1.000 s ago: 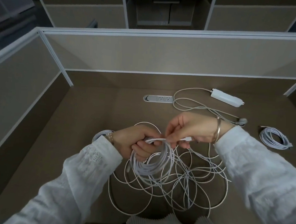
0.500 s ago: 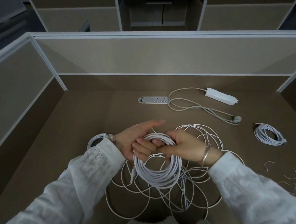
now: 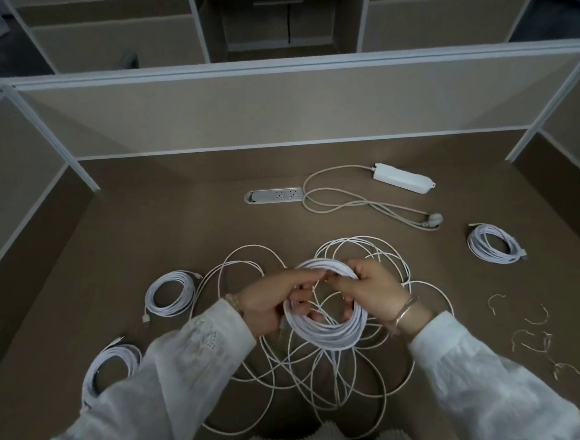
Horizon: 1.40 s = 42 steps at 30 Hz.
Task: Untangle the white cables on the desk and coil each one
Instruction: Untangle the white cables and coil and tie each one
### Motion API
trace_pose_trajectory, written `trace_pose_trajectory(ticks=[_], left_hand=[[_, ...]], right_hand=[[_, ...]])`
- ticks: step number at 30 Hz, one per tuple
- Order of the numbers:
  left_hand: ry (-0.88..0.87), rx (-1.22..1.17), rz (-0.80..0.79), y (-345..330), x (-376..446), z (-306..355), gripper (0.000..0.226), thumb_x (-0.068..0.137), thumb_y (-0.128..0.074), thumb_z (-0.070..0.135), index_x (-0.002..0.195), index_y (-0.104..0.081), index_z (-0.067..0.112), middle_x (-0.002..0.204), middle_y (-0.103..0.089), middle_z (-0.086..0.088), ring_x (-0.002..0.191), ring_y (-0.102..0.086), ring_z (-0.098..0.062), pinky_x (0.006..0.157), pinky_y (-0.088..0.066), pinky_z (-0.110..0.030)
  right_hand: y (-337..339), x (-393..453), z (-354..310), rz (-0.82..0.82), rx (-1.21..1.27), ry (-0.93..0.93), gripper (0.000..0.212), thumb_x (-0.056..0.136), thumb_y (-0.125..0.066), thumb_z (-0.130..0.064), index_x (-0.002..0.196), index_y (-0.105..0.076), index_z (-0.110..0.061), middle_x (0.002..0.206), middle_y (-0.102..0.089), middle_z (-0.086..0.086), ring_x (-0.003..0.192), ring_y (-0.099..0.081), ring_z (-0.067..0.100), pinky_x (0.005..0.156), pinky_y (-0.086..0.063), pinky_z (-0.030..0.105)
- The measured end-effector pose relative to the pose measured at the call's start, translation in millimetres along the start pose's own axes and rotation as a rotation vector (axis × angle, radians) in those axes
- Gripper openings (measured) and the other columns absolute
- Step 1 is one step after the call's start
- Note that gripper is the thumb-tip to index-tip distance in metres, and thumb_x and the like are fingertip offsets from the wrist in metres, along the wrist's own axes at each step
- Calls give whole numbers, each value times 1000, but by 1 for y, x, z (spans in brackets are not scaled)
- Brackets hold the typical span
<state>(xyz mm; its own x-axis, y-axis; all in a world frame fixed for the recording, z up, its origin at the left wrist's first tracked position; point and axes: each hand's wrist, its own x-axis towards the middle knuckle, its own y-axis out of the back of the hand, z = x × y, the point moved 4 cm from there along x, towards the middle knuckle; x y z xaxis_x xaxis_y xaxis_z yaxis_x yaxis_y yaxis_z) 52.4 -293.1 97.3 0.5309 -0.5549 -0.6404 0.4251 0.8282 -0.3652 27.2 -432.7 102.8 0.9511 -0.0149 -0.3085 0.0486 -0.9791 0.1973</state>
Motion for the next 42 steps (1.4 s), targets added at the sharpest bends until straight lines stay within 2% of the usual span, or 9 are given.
trace_pose_trajectory(ticks=[5,11,19,25,29,31,33,39,42], left_hand=[[0,-45,201,-20,18,-3,39,92,-58,15,59,-37,17,38,-23,7,27,-18,-5,35,-32,-16],[60,95,199,-70,37,-7,44,93,-48,11,52,-39,20,43,-17,7,31,-11,-5,36,-28,-14],[95,196,120,-141,61,-6,43,92,-45,9,53,-33,21,39,-17,8,31,-12,-5,41,-31,-16],[155,386,24,-176,72,-8,55,92,-45,14,39,-31,23,34,-19,6,29,-14,-8,38,-24,-16],[189,570,-43,-198,79,-10,57,92,-55,19,42,-28,22,33,-20,3,29,-16,-10,39,-26,-16],[176,621,-58,-210,85,-9,56,90,-59,19,44,-28,20,33,-20,2,29,-17,-11,41,-26,-17],[117,624,-40,-216,92,-9,50,88,-63,17,48,-33,18,35,-22,2,30,-18,-10,42,-27,-18],[-179,669,12,-223,114,-21,25,90,-67,27,68,-64,16,49,-51,5,49,-51,-11,57,-41,-23],[-235,792,79,-230,129,-27,22,89,-68,33,73,-71,18,56,-65,7,58,-63,-5,65,-48,-18]], right_hand=[[28,-18,13,157,-402,264,98,61,-63,-71,140,-36,-19,133,-48,0,120,-48,12,104,-41,34],[49,-51,14,-67,-945,471,143,46,-58,-84,142,31,-28,155,24,-9,141,25,7,117,7,46],[111,-59,37,-20,-825,472,132,57,-68,-60,147,20,-24,151,-21,-5,134,-28,13,101,-27,17],[155,-64,53,-95,-742,443,133,48,-61,-81,146,16,-34,155,6,-19,142,7,0,115,-1,23],[193,-55,62,-149,-609,431,101,60,-73,-62,145,-26,-33,151,-32,-11,141,-23,6,115,-20,34],[205,-51,66,-182,-503,404,54,70,-77,-42,117,-58,-22,110,-66,-8,103,-60,5,92,-47,34],[211,-52,70,-170,-457,382,17,81,-65,-37,93,-63,-24,75,-66,-14,74,-63,0,73,-50,29],[241,-46,105,-62,-491,307,23,91,-58,-23,92,-67,-3,77,-70,10,72,-67,20,73,-51,40],[248,-43,116,-59,-472,301,9,93,-58,-16,89,-66,-20,75,-68,1,72,-65,14,71,-49,18]])
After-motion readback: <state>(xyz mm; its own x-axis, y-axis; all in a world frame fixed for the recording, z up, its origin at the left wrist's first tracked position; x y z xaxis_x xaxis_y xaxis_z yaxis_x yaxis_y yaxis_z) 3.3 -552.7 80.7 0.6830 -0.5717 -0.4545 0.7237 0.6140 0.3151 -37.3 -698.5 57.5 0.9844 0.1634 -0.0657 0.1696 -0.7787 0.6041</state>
